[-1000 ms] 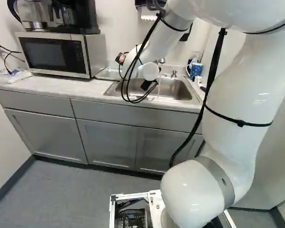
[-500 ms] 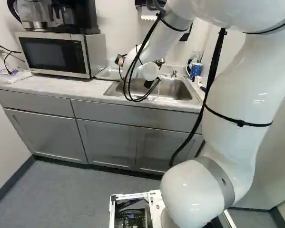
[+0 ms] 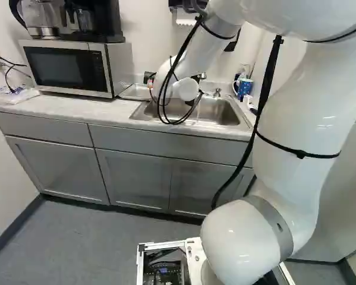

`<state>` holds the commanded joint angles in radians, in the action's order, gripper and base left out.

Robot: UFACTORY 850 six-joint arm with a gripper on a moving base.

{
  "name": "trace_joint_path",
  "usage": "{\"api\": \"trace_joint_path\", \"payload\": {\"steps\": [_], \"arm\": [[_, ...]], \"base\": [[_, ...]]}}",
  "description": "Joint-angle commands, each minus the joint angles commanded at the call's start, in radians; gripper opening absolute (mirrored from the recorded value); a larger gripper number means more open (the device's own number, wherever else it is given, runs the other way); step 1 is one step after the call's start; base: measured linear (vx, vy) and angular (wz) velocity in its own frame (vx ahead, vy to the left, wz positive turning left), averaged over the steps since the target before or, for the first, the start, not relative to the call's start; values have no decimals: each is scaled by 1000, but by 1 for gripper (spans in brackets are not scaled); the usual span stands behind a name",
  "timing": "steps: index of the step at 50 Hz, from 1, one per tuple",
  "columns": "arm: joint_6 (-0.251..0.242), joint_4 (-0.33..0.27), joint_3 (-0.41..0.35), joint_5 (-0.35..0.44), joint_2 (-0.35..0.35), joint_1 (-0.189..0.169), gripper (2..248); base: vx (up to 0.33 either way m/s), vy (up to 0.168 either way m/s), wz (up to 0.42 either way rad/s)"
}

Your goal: Rinse the cup and place it in the tray

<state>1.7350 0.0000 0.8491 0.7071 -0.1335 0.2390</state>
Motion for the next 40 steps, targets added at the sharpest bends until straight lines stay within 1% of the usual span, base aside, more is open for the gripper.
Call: {"api": "trace_joint_path", "payload": {"steps": [40], "arm": [[-420, 0, 0, 0, 0, 0, 124]], "base": [[0, 0, 0]]}}
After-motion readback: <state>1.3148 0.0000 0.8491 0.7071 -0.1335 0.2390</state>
